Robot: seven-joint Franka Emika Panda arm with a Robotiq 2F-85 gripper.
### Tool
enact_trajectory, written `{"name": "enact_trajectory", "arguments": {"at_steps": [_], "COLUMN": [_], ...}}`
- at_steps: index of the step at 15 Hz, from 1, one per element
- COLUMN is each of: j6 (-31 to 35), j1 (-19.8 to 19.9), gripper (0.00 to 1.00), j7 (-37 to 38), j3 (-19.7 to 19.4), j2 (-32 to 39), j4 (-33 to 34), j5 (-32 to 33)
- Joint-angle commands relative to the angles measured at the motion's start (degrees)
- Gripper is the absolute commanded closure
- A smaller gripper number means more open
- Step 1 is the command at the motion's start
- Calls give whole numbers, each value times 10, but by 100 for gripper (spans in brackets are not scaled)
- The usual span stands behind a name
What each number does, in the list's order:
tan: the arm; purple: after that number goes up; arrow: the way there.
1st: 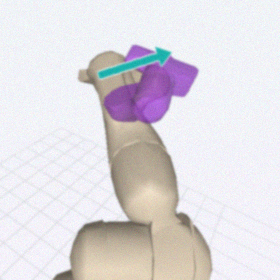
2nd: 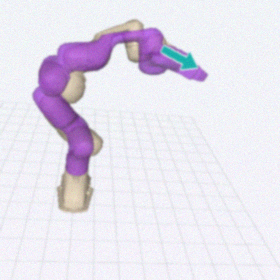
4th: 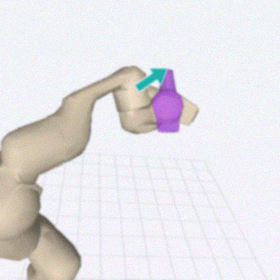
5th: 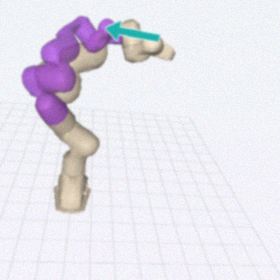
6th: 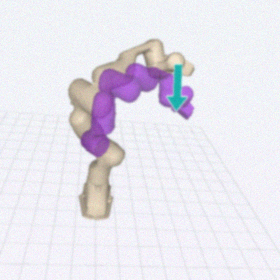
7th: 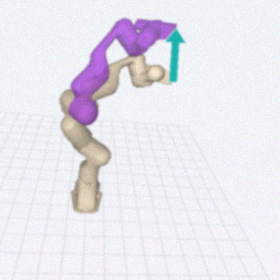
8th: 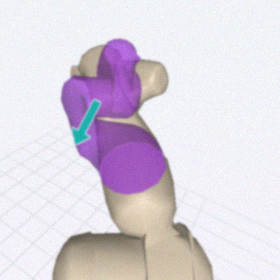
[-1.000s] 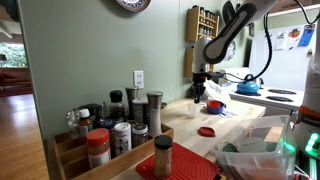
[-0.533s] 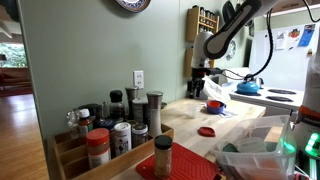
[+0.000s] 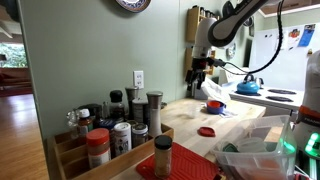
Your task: Pile the two small lunch boxes on the table and then put the red lid on the lunchbox
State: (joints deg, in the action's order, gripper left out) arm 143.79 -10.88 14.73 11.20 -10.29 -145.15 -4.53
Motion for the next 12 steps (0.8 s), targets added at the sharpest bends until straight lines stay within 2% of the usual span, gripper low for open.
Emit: {"name": "enact_trajectory", "arguments": {"at_steps": [1, 5, 9, 12], "j6": [-21, 2, 37, 80], "j1": [-34, -73, -79, -74], "gripper": [0, 0, 0, 0], "j7": [-10, 6, 113, 196], "j3": [17, 37, 61, 78], "j2": [-32, -28, -3, 23], "j4": [-45, -77, -98, -111], "j5": [-67, -161, -229, -243]}}
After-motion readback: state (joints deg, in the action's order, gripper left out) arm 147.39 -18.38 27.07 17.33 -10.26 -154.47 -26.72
